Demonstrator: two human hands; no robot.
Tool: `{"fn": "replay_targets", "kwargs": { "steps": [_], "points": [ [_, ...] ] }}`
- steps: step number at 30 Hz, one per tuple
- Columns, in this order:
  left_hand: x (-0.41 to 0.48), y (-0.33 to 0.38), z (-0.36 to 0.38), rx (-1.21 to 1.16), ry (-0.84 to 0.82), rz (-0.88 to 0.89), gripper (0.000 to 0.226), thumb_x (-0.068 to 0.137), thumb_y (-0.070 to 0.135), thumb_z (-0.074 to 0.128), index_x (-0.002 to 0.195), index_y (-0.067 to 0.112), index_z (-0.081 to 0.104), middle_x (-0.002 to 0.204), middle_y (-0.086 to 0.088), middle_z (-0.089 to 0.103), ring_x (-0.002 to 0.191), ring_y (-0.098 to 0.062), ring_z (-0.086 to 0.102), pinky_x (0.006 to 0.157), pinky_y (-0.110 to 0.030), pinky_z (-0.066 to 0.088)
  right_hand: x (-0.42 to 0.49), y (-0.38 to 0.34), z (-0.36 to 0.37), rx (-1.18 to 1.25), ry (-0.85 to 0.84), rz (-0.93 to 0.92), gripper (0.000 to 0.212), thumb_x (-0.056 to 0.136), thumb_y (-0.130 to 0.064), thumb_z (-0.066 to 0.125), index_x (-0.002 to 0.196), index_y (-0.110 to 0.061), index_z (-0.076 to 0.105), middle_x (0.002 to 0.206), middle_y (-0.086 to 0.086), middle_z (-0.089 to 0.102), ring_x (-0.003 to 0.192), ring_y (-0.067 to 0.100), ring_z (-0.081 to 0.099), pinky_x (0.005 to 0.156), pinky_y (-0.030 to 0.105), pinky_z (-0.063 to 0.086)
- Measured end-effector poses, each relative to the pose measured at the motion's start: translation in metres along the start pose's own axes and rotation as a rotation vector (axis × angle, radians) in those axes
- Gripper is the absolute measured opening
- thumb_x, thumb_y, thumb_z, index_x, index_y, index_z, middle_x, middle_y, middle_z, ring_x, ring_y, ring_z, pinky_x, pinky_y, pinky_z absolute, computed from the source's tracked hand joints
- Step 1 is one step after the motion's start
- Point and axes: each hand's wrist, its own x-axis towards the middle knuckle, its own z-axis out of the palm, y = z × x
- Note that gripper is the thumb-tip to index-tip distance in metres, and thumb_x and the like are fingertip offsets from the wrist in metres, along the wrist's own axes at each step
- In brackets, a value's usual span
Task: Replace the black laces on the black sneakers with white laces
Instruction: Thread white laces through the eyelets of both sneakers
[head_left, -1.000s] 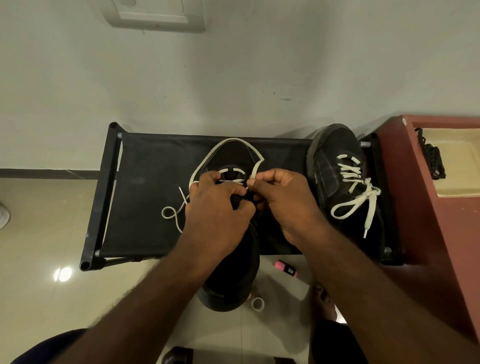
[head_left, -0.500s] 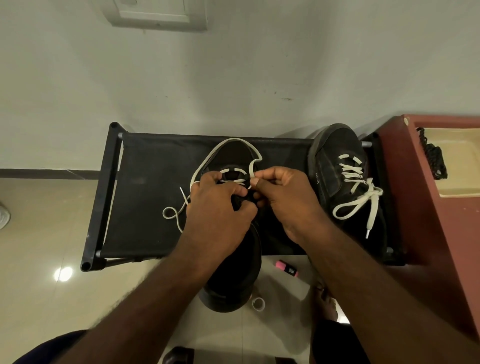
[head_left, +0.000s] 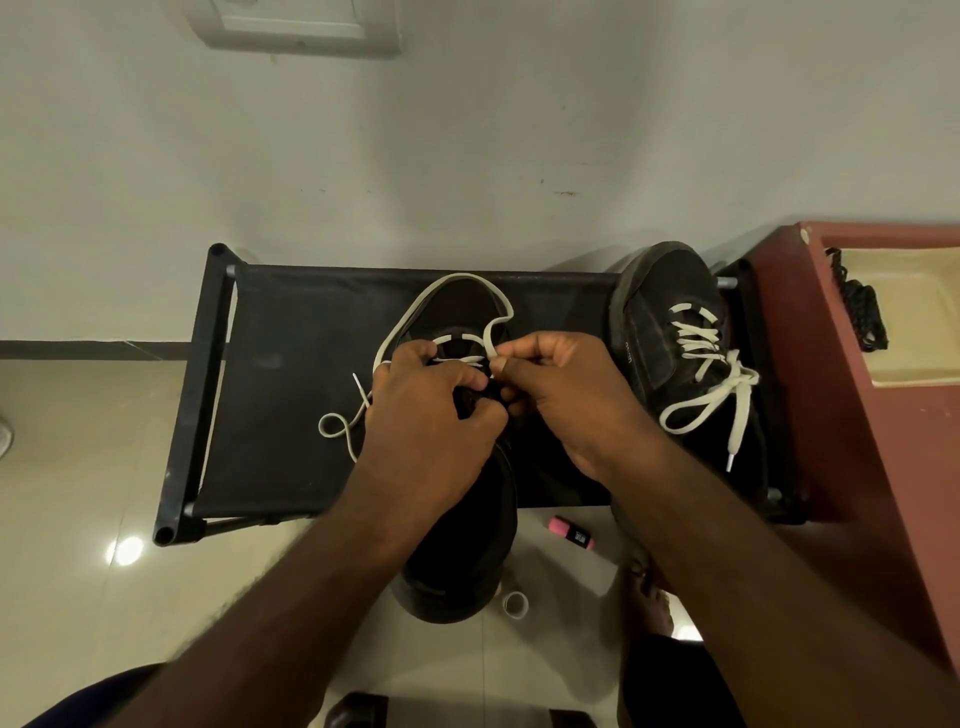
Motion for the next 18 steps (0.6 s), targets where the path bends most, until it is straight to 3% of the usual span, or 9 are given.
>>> {"fn": "replay_targets", "kwargs": {
  "steps": [7,11,15,18],
  "points": [
    [0.001,0.000,0.000,0.007,-0.003,-0.002,0.032,0.089,0.029,0.064,0.121,0.027,0.067,0.150,0.003,0.034,0.139,-0.018,0.024,0.110,-0.036,0.028,-0.002,0.000,0.003,-0.037,-0.007,-0.001,0.009,0.093,-0.010,0.067,0.097,-0.011,0.075,0.084,0.009,0.074,0.067,0.010,0.063,0.059,0.022,0.051],
    [0.002,-0.001,0.001,0.007,0.003,0.000,0.034,0.088,0.029,0.064,0.121,0.027,0.066,0.149,0.003,0.034,0.138,-0.017,0.026,0.109,-0.036,0.029,-0.003,-0.003,0.001,-0.045,0.015,0.012,0.007,0.091,-0.010,0.070,0.097,-0.008,0.072,0.075,0.006,0.071,0.060,0.008,0.061,0.054,0.022,0.050],
    [0.002,-0.003,0.001,-0.015,0.014,0.016,0.037,0.086,0.029,0.066,0.122,0.026,0.060,0.139,0.006,0.039,0.129,-0.011,0.032,0.095,-0.024,0.029,-0.006,-0.007,0.002,-0.088,-0.004,0.047,0.006,0.091,-0.008,0.068,0.087,-0.008,0.072,0.067,0.003,0.067,0.052,0.006,0.057,0.047,0.020,0.046],
    [0.002,-0.005,-0.001,-0.049,0.002,0.030,0.048,0.083,0.029,0.069,0.128,0.025,0.053,0.133,0.007,0.041,0.124,-0.011,0.038,0.093,-0.024,0.035,-0.006,-0.011,-0.005,-0.147,-0.056,0.047,0.013,0.094,-0.013,0.065,0.084,-0.014,0.074,0.071,0.001,0.068,0.056,0.007,0.058,0.050,0.022,0.046]
  ]
}}
